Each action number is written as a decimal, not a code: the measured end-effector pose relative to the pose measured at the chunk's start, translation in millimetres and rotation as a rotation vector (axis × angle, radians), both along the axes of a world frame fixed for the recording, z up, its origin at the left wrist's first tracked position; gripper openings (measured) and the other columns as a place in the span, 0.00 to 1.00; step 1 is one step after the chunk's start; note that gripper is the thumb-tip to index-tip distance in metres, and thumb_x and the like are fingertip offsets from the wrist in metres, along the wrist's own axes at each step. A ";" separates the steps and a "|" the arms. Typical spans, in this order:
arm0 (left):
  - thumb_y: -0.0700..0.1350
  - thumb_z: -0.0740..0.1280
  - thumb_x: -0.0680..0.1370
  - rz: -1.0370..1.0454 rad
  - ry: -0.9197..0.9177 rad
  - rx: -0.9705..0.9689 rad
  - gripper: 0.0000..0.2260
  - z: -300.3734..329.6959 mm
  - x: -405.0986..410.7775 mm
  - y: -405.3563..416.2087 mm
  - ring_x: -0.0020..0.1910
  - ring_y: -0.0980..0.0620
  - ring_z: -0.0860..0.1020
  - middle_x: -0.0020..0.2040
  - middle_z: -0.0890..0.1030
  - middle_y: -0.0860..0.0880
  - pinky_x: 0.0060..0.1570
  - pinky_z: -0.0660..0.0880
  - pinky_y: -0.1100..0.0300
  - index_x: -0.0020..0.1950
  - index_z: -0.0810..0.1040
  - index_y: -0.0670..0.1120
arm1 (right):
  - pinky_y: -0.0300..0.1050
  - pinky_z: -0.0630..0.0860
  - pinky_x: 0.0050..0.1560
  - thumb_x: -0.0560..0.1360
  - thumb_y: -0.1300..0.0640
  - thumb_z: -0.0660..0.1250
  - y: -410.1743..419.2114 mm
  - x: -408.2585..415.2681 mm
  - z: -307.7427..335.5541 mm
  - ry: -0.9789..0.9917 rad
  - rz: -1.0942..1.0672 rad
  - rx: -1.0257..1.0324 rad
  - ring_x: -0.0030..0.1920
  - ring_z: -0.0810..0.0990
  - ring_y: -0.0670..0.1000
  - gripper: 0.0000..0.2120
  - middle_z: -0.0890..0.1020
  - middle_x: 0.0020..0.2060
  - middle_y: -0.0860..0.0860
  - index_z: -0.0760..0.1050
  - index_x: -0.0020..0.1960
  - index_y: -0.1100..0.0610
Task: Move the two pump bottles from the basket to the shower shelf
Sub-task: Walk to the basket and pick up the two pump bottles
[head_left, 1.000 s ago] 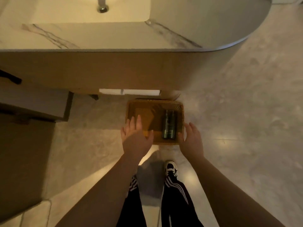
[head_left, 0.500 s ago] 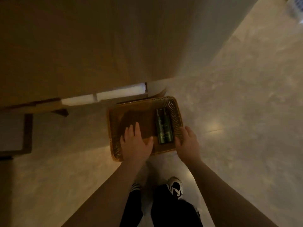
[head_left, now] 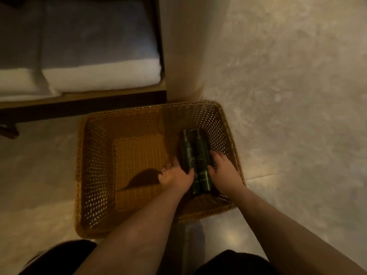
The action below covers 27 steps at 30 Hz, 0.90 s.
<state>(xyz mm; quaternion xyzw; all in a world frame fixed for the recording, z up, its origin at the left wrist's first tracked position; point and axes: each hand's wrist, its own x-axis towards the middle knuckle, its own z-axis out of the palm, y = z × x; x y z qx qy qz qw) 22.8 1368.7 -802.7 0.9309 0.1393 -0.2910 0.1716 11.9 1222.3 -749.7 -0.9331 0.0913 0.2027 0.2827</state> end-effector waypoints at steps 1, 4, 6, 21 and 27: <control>0.67 0.57 0.72 0.000 0.009 0.006 0.40 -14.6 4.5 -4.6 0.71 0.41 0.59 0.75 0.59 0.42 0.64 0.59 0.47 0.76 0.51 0.47 | 0.50 0.64 0.68 0.78 0.54 0.59 -1.8 3.5 -10.0 -0.003 0.025 -0.001 0.69 0.67 0.55 0.25 0.65 0.72 0.54 0.60 0.74 0.54; 0.70 0.59 0.69 0.024 -0.002 0.039 0.43 -45.4 14.8 -17.1 0.71 0.43 0.59 0.74 0.60 0.43 0.64 0.58 0.46 0.75 0.55 0.45 | 0.50 0.65 0.69 0.77 0.55 0.59 -4.9 14.5 -30.3 -0.015 0.090 -0.015 0.69 0.67 0.56 0.26 0.63 0.73 0.54 0.60 0.74 0.54; 0.70 0.62 0.67 0.048 -0.011 0.057 0.43 -58.0 17.7 -20.7 0.70 0.43 0.61 0.72 0.64 0.43 0.63 0.59 0.47 0.72 0.58 0.45 | 0.50 0.66 0.69 0.77 0.56 0.59 -4.2 20.3 -38.2 -0.010 0.119 -0.019 0.69 0.67 0.56 0.26 0.62 0.74 0.54 0.59 0.75 0.54; 0.57 0.67 0.73 0.290 0.022 -0.147 0.30 -68.9 11.4 23.7 0.54 0.41 0.76 0.59 0.75 0.41 0.48 0.75 0.51 0.66 0.60 0.43 | 0.54 0.69 0.64 0.76 0.51 0.63 22.4 35.3 -66.1 0.174 0.129 -0.134 0.65 0.69 0.60 0.37 0.60 0.71 0.61 0.46 0.76 0.59; 0.61 0.68 0.70 0.263 -0.039 -0.034 0.33 -69.5 3.6 48.1 0.56 0.42 0.74 0.61 0.72 0.41 0.48 0.74 0.50 0.65 0.61 0.43 | 0.55 0.64 0.69 0.73 0.45 0.66 24.3 41.7 -77.9 0.257 -0.003 -0.125 0.70 0.62 0.62 0.47 0.56 0.73 0.62 0.38 0.76 0.59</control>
